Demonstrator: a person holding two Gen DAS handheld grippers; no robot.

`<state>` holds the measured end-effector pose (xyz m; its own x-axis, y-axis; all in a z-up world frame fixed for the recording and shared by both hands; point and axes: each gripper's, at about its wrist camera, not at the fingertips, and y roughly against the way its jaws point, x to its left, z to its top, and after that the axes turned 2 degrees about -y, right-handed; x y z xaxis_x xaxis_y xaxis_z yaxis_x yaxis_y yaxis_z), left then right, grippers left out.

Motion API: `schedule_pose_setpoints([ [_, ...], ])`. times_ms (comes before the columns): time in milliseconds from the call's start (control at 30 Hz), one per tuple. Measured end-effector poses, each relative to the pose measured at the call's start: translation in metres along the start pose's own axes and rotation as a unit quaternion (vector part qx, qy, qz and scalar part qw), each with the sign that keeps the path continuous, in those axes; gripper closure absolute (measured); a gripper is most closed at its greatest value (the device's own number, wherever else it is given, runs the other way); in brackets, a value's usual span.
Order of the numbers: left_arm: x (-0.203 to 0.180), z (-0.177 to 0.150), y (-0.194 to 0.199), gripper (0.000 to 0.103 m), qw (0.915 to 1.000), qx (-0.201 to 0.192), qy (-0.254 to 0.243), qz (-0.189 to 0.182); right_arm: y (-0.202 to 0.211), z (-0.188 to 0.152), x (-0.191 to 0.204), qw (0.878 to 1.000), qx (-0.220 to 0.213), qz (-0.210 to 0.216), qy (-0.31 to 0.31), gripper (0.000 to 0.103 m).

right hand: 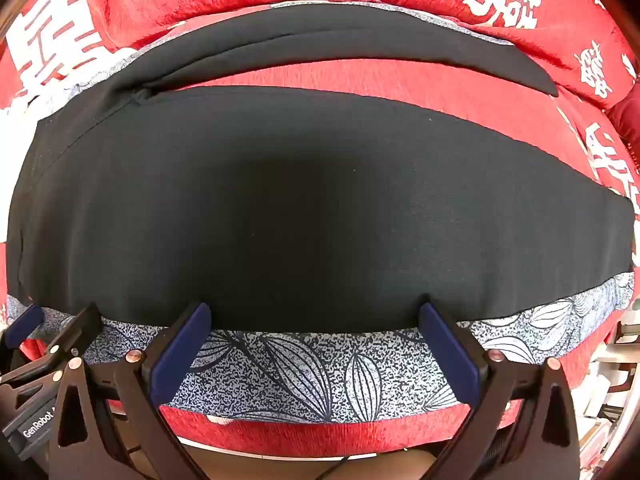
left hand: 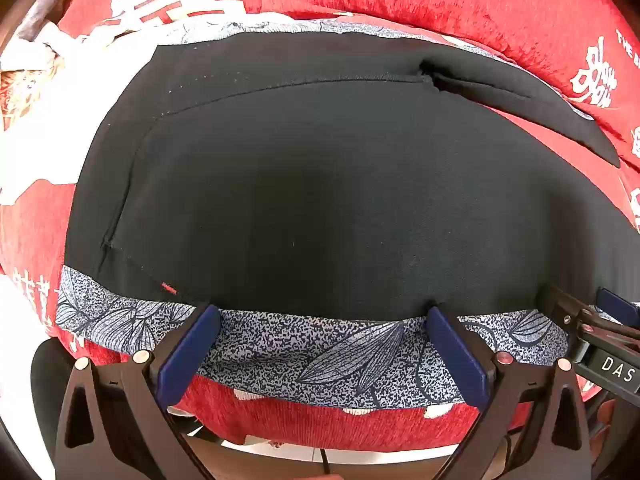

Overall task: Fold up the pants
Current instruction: 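Grasp the patterned band of the black trousers with both grippers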

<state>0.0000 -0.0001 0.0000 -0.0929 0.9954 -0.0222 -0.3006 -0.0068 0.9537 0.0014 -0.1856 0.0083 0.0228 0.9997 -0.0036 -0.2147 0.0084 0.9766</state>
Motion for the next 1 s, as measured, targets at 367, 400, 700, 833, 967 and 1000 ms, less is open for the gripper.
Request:
schedule_pose_setpoints([
  [367,0.001,0.007,0.001,0.000,1.0000,0.002,0.000,0.000,0.000,0.000,0.001,1.000,-0.005,0.000,0.002,0.000],
  [400,0.001,0.010,0.000,0.000,1.0000,0.003,0.000,0.000,0.000,0.001,0.001,1.000,-0.006,0.000,0.003,0.000],
  [700,0.002,-0.003,0.006,0.000,0.9996,-0.030,0.002,0.003,0.011,-0.001,-0.001,1.000,-0.027,0.000,0.003,0.000],
  [833,0.004,-0.006,0.009,0.000,0.9991,-0.042,0.003,0.004,0.010,-0.001,0.001,1.000,-0.030,-0.003,0.005,0.000],
  [967,0.006,-0.006,0.011,0.000,0.9990,-0.043,-0.010,0.004,0.013,-0.003,0.000,0.999,-0.037,-0.003,0.006,0.000],
  [1000,0.005,-0.005,0.011,0.000,0.9990,-0.043,-0.012,0.003,0.014,-0.003,0.000,0.999,-0.038,-0.004,0.006,0.000],
])
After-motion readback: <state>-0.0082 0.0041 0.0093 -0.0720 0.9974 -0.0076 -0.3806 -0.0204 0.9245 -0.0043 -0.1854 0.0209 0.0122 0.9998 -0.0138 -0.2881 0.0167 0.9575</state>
